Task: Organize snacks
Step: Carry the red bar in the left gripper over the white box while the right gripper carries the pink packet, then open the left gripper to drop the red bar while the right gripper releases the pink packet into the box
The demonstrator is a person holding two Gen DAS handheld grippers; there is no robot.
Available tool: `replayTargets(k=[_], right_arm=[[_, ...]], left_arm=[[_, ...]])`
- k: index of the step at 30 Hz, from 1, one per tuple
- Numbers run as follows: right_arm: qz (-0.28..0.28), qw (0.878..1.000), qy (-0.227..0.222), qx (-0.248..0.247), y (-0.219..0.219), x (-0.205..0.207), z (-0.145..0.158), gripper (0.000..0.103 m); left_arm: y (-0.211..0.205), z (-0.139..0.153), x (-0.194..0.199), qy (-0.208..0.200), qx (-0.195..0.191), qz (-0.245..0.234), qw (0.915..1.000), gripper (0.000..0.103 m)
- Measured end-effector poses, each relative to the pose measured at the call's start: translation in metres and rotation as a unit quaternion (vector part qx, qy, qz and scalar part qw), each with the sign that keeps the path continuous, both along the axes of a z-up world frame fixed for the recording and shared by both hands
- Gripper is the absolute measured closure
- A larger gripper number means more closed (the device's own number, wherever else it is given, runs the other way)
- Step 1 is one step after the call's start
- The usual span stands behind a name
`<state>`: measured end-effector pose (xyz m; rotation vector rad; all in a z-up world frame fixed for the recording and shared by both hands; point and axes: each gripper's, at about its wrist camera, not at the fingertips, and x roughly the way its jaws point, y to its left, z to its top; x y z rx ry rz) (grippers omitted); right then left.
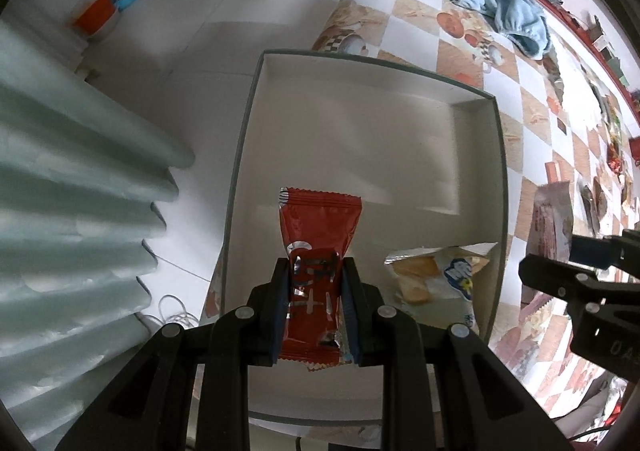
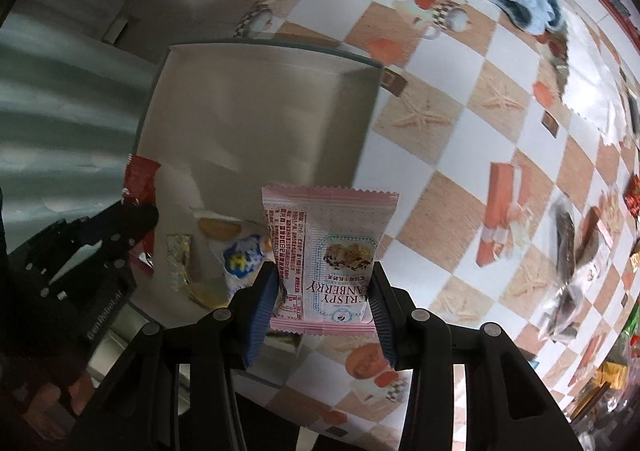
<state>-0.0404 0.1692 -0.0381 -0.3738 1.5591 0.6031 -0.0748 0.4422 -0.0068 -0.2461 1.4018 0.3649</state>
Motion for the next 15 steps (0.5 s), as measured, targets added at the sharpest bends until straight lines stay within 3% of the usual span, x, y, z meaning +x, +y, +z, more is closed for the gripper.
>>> replayTargets(k=[15], right_arm=[[0.009,1.0,0.017,-0.003,0.032,0.006,-0.014,0.057]], left_arm=[[0.005,-0.02,0.002,0.024,-0.003,0.008,0.9997,0.076]])
